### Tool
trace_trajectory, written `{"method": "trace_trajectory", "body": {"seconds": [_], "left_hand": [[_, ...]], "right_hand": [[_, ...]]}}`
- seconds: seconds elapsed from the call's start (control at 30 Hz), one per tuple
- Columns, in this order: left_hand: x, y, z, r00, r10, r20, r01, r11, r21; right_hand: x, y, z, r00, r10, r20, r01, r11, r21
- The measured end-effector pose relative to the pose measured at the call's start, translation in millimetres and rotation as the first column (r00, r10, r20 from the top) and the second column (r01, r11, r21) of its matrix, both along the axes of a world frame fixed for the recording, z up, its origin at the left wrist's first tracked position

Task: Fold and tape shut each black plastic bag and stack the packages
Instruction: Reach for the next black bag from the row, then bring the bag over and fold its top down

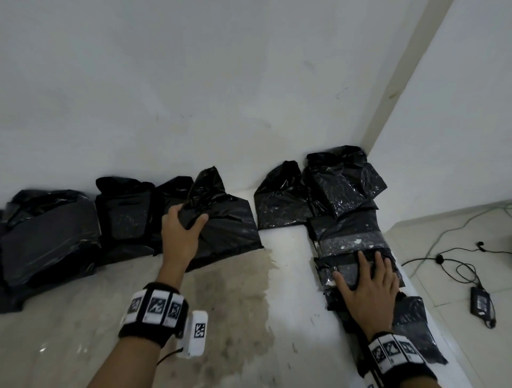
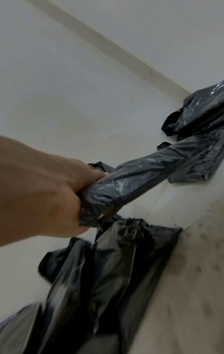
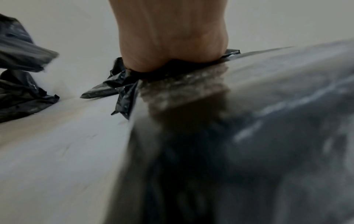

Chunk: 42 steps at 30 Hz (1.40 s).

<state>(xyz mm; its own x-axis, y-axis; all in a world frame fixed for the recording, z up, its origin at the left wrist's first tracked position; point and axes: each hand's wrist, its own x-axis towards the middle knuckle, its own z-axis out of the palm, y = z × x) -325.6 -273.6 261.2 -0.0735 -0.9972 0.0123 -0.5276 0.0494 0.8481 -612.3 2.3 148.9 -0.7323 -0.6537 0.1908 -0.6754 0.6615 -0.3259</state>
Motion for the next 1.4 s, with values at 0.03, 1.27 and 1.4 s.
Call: {"method": "trace_trajectory", "body": {"seconds": [0.03,1.27,1.4], "left_hand": [[15.9,11.3,1.2,1.000,0.022,-0.002,-0.022,1.000,0.005],[175.2,178.5,-134.3,0.919,-0.309,0.244,0.242,0.933,0.267],[177.4,178.2,-132.8,0.923,-0.316,0.220,0.257,0.931,0.260]], "right_hand": [[0.0,0.2,0.8,1.000,0.002,0.009,-0.002,1.000,0.002],[244.5,-42.6,16.8,0.639,0.728,0.246,-0.759,0.648,0.054],[252.3,-64.1,20.0,0.654,0.704,0.278,-0.756,0.596,0.270]]}}
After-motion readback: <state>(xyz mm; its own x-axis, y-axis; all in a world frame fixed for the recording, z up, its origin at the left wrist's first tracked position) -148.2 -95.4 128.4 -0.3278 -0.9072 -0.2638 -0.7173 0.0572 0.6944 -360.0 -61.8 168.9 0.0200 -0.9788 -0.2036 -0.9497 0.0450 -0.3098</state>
